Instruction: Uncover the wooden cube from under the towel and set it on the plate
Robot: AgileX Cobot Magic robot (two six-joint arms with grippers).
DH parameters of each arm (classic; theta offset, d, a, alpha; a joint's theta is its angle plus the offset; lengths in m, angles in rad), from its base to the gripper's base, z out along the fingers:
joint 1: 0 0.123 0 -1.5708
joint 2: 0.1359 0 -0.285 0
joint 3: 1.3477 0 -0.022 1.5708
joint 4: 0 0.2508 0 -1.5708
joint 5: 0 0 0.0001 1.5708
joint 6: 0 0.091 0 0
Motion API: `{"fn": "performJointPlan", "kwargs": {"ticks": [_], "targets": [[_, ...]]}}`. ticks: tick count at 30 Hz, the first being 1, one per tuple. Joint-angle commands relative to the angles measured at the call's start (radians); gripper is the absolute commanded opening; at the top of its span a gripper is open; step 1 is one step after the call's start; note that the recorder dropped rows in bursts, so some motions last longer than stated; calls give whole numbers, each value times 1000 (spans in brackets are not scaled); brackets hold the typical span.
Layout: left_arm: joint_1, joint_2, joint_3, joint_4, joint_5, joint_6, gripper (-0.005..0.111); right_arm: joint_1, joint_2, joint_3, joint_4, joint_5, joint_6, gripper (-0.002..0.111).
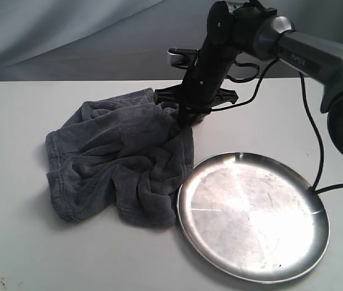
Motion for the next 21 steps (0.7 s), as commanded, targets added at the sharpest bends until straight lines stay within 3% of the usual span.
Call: {"fn": "performJointPlan", "kwargs": {"ticks": [1, 21], "targets": [[0, -3, 4, -4, -10, 1, 0, -2, -42, -2, 6, 0, -11, 0], [0, -3, 4, -4, -10, 1, 0, 5, -155, -2, 118, 0, -52, 0]]}}
